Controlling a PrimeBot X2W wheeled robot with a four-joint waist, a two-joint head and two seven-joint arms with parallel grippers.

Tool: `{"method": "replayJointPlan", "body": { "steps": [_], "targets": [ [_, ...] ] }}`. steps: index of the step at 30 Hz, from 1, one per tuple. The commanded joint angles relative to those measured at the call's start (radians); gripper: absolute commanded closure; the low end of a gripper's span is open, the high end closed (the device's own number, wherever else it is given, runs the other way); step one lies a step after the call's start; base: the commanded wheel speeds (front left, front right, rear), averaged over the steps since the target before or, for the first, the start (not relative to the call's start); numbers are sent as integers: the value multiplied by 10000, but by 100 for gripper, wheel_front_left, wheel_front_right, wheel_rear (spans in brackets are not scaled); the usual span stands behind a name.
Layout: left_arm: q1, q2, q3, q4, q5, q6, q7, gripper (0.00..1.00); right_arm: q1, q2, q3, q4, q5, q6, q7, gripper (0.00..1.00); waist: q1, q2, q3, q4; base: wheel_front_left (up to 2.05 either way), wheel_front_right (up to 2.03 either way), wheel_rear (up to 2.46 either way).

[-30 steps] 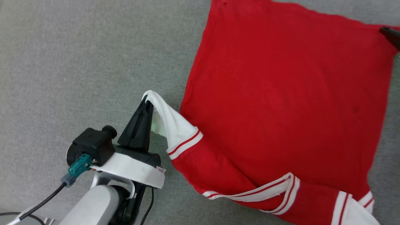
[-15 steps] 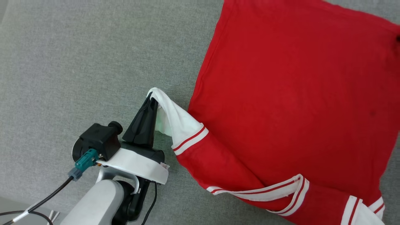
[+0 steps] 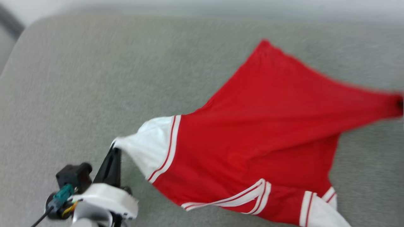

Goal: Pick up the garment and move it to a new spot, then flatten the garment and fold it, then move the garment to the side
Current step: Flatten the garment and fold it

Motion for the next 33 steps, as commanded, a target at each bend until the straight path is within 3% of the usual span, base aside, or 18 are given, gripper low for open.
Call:
{"method": "replayJointPlan", "body": {
  "steps": [1,7,14,15,16,17,22,30,33],
  "targets": [
    [205,69,43,46,-47,93,0,100,485,-68,12,-204,73,-13,66,100,0,0,-867,-752,0,0,0],
    [1331,307,426,47,-401,575,47,100,4147,319,-403,-1962,627,-13,576,100,0,0,-1762,-1515,0,0,0],
    [2068,459,619,71,-712,744,122,100,7351,1256,-668,-2832,1075,-13,674,100,0,0,-2261,-2037,0,0,0],
    [2124,471,613,57,-746,745,161,100,7586,1396,-692,-2912,1115,-13,633,83,0,0,-2295,-2091,0,0,0],
    [2178,477,613,39,-766,785,179,100,7781,1550,-757,-2973,1168,-13,573,45,0,0,-2323,-2141,0,0,0],
    [2214,530,606,36,-718,858,217,100,7887,1670,-798,-3077,1181,-13,466,0,0,0,-2332,-2186,0,0,0],
    [2159,606,525,-92,-612,929,360,100,7559,1923,-1172,-3428,910,-11,-1018,0,0,0,-2250,-2279,0,0,0],
    [1426,767,319,-401,-347,846,632,100,5890,2411,-1558,-2946,519,-11,-4915,0,0,0,-1608,-1992,0,0,0],
    [1031,756,223,-550,-197,767,638,100,5281,2579,-1300,-2622,543,-10,-5873,0,0,0,-1214,-1801,0,0,0]
  ]
}}
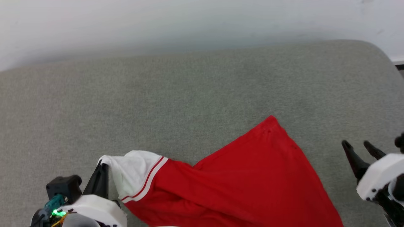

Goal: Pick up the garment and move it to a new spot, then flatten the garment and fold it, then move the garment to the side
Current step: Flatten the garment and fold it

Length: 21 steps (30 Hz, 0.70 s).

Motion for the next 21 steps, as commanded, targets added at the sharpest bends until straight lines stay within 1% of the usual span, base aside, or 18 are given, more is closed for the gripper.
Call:
{"method": "replayJointPlan", "body": {
  "steps": [1,3,5,8,11,17,21],
  "targets": [
    [-179,37,-30,-77,89,-47,-24,100,-275,42,176,115,37,-8,-161,0,0,0,372,236,0,0,0],
    [-451,58,-52,-195,189,-66,-17,100,-800,-17,509,376,125,-8,-231,0,0,0,642,346,0,0,0],
    [-718,110,-119,-313,328,-116,40,100,-1313,-144,920,638,229,-8,33,0,0,0,917,474,0,0,0],
    [-1098,106,-238,-445,495,-183,123,100,-2137,-371,1682,1031,407,-8,936,0,0,0,1328,695,0,0,0],
    [-1546,67,-345,-526,628,-290,179,100,-2967,-444,2200,1479,562,-8,1856,0,0,0,1736,954,0,0,0],
    [-2329,-146,-671,-466,903,-526,170,100,-4503,-412,2665,2667,557,-8,3545,0,0,0,2400,1515,0,0,0],
    [-2683,-368,-905,-309,1017,-694,118,100,-4944,-294,2841,3634,458,-8,4617,0,0,0,2651,1803,0,0,0]
  ]
}}
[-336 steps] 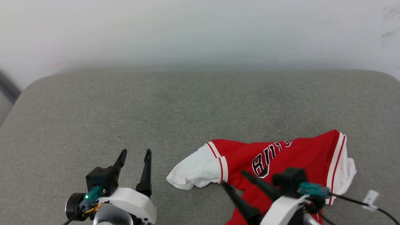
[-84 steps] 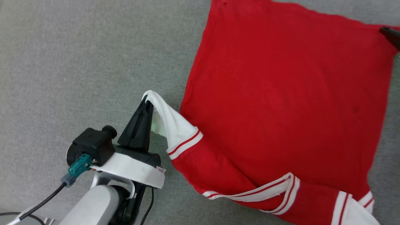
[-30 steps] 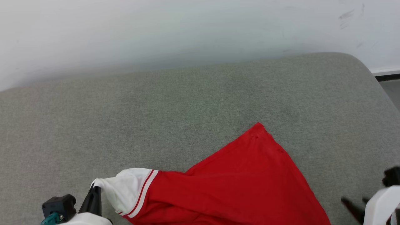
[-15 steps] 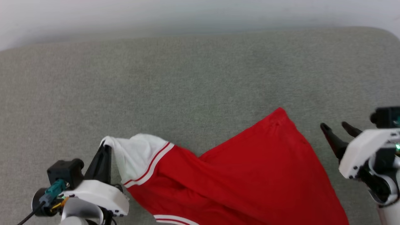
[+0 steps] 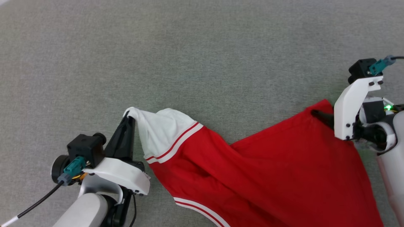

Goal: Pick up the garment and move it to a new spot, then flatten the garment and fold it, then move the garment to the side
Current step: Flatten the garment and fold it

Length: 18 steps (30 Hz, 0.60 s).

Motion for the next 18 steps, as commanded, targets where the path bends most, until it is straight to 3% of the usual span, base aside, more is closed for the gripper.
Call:
{"method": "replayJointPlan", "body": {
  "steps": [1,2,3,4,5,6,11,18],
  "targets": [
    [-209,-99,-53,57,49,-59,-83,100,194,190,128,542,58,-8,506,0,-1,0,238,269,0,0,0],
    [-239,-163,-72,131,20,-79,-109,100,245,264,211,750,19,-8,810,0,-1,0,254,308,0,0,0],
    [-262,-216,-84,199,-10,-109,-138,100,284,301,323,906,-40,-6,1072,11,-1,0,273,343,0,0,0],
    [-297,-265,-88,271,-23,-139,-180,100,333,366,375,1004,-54,-6,1243,64,-1,0,281,362,0,0,0],
    [-333,-302,-89,332,-46,-167,-217,100,347,429,403,1062,-26,-5,1404,88,-1,0,285,378,0,0,0],
    [-355,-316,-93,409,-56,-158,-256,100,356,452,421,1112,-47,-5,1513,100,-1,0,273,387,0,0,0],
    [-317,-299,-68,750,-133,-232,-295,100,132,197,511,806,-208,-3,1456,100,-1,0,-4,319,0,0,0],
    [-451,3,424,1084,-754,-523,-128,100,-515,-94,604,260,-627,-8,-38,100,-1,0,-1040,-126,0,0,0]
  ]
}}
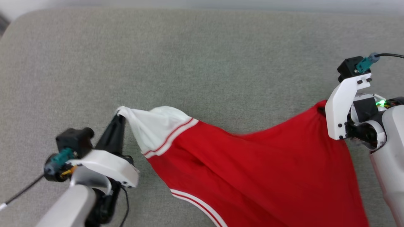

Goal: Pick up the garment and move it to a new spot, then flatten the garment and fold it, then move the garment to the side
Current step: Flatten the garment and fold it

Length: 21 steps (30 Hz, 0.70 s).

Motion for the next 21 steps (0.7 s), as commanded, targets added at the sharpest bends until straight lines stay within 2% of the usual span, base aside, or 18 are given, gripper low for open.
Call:
{"method": "replayJointPlan", "body": {
  "steps": [1,6,12,21],
  "targets": [
    [-193,110,113,24,-56,-24,10,100,-60,-50,-21,-37,-65,-8,-153,100,-1,0,-393,-257,0,0,0],
    [-795,447,670,375,-457,-273,190,100,-373,135,-250,226,-322,-8,-1257,100,-1,0,-1160,-694,0,0,0],
    [-2071,275,835,1293,-815,-682,543,100,-832,422,-675,759,-568,-9,-2163,100,-1,0,-1753,-975,0,0,0],
    [-5459,-110,821,3793,-801,-1555,947,100,-2661,242,-1004,1286,-1134,-9,-3150,100,-1,0,-1343,-1162,0,0,0]
  ]
}}
